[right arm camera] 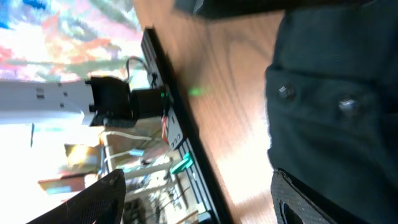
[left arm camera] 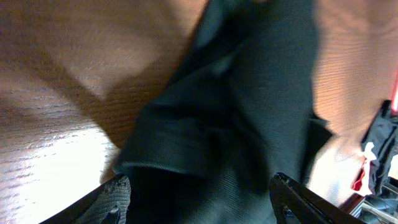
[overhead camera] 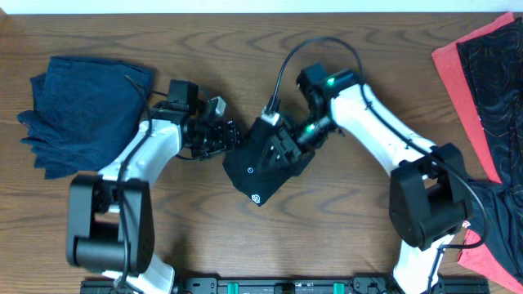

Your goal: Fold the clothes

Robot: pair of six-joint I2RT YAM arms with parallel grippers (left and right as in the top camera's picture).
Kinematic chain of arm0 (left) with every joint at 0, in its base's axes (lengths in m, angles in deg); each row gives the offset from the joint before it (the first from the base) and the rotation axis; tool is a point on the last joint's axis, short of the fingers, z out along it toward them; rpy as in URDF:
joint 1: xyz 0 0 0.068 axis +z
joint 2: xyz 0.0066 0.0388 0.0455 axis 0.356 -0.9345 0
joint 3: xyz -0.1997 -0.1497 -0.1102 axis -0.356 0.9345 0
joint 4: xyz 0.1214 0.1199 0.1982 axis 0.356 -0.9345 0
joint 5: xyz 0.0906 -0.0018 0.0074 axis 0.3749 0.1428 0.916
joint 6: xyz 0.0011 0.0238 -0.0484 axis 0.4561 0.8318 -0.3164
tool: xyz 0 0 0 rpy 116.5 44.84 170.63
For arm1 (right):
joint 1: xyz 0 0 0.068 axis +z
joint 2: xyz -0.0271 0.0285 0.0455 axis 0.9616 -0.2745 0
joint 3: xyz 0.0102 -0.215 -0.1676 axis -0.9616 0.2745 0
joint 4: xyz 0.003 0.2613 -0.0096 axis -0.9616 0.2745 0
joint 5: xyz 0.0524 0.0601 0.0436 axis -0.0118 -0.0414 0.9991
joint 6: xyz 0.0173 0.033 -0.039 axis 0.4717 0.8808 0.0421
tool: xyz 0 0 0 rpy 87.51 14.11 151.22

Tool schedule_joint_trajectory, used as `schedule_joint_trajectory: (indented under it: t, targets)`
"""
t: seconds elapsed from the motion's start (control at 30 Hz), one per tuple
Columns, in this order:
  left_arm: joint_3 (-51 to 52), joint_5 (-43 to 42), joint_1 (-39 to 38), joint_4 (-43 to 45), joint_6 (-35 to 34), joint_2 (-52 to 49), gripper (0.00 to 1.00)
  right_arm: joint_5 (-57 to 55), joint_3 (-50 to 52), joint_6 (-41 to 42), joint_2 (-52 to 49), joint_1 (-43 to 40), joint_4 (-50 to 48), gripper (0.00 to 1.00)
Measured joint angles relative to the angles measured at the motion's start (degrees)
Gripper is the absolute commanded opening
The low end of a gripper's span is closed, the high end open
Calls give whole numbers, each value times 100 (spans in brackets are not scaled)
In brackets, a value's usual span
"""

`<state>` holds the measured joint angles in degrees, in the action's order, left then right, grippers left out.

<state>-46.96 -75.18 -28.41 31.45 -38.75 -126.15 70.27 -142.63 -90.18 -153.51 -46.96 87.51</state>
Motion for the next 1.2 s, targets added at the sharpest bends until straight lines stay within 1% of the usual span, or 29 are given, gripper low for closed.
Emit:
schedule_joint_trajectory:
  t: [0.23, 0.3, 0.4, 0.5, 0.57, 0.67, 0.8, 0.93, 1.07, 1.2]
  targets:
    - [0, -4, 0, -44, 0, -278, 74, 149, 1156, -42, 0, 201, -1108, 76]
    - [0, -2, 0, -92, 0, -278, 73, 50, 1547, 103, 0, 197, -1641, 76]
    - [0, 81, -2, -319, -2, -278, 73, -426, 1888, 474, 0, 175, -2190, 76]
    - [0, 236, -2, -634, -9, -278, 72, -1145, 1976, 905, -2, 59, -2616, 76]
    - [0, 317, -2, -876, -20, -278, 67, -1493, 1976, 1158, 0, -87, -2949, 76]
    - [0, 380, -2, -1154, -22, -278, 64, -1663, 1974, 1432, 2, -297, -3407, 76]
    - [0, 426, -2, -1425, -68, -278, 64, -1847, 1965, 1620, 2, -466, -3947, 76]
    - [0, 428, -4, -1499, -170, -278, 63, -2046, 1945, 1722, 2, -511, -4135, 75]
    - [0, 433, -2, -1473, -190, -278, 63, -2205, 1897, 1744, 2, -514, -4046, 72]
    - [2, 463, 92, -1349, -190, -278, 63, -2295, 1860, 1744, 4, -514, -3897, 72]
